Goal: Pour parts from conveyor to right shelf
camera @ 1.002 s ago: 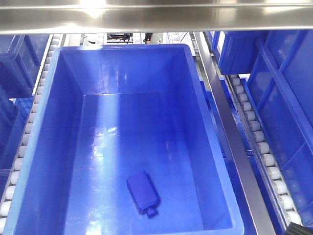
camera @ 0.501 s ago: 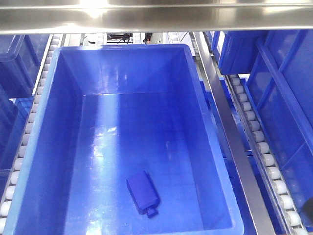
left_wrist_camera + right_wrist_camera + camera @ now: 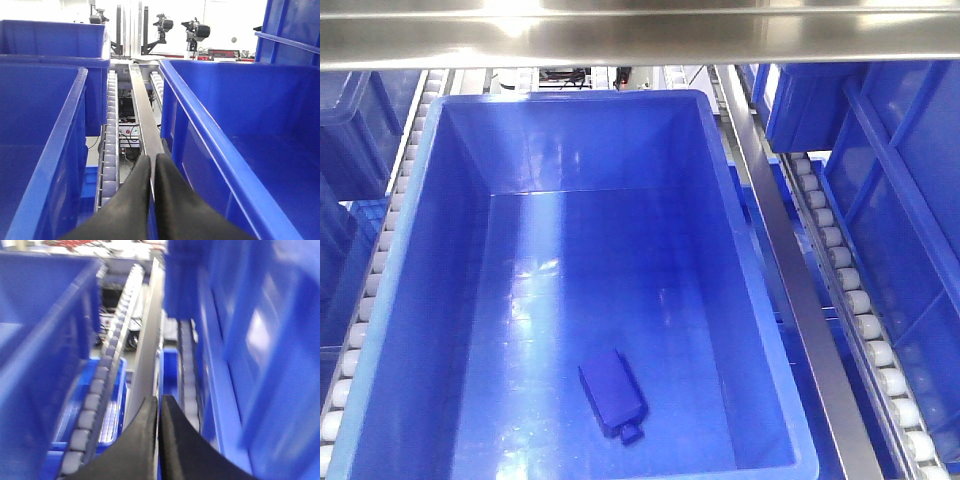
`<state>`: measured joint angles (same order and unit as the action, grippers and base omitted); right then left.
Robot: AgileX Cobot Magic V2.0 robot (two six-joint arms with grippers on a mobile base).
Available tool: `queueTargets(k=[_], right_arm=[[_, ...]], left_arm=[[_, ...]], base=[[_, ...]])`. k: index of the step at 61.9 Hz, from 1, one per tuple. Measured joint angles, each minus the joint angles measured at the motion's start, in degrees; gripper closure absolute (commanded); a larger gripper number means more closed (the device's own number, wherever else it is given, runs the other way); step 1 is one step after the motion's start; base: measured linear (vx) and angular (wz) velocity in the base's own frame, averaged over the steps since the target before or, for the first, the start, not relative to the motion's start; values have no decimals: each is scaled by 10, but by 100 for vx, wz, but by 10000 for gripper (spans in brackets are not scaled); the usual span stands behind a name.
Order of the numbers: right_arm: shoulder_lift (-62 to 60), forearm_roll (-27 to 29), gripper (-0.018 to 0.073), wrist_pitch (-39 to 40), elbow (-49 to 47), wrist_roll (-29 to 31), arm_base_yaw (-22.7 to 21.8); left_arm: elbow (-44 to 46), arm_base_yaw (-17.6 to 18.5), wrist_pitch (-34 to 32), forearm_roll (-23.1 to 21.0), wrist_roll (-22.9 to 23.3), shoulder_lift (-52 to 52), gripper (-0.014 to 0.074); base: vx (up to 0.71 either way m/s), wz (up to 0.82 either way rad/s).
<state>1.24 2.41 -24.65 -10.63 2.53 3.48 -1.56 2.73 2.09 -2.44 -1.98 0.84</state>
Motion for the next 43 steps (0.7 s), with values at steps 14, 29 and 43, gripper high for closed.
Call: queueTargets(k=[14, 29, 43], right_arm=[[-18, -73, 569, 130, 98, -121, 0], [-18, -90, 569, 216, 122, -129, 0], [-18, -90, 569, 218, 122, -116, 0]], left_arm=[[0, 0, 0, 0, 0, 0, 603], [0, 0, 1, 0, 0, 0, 603], [0, 0, 1, 0, 0, 0, 603]], base=[[0, 0], [0, 0], [0, 0]])
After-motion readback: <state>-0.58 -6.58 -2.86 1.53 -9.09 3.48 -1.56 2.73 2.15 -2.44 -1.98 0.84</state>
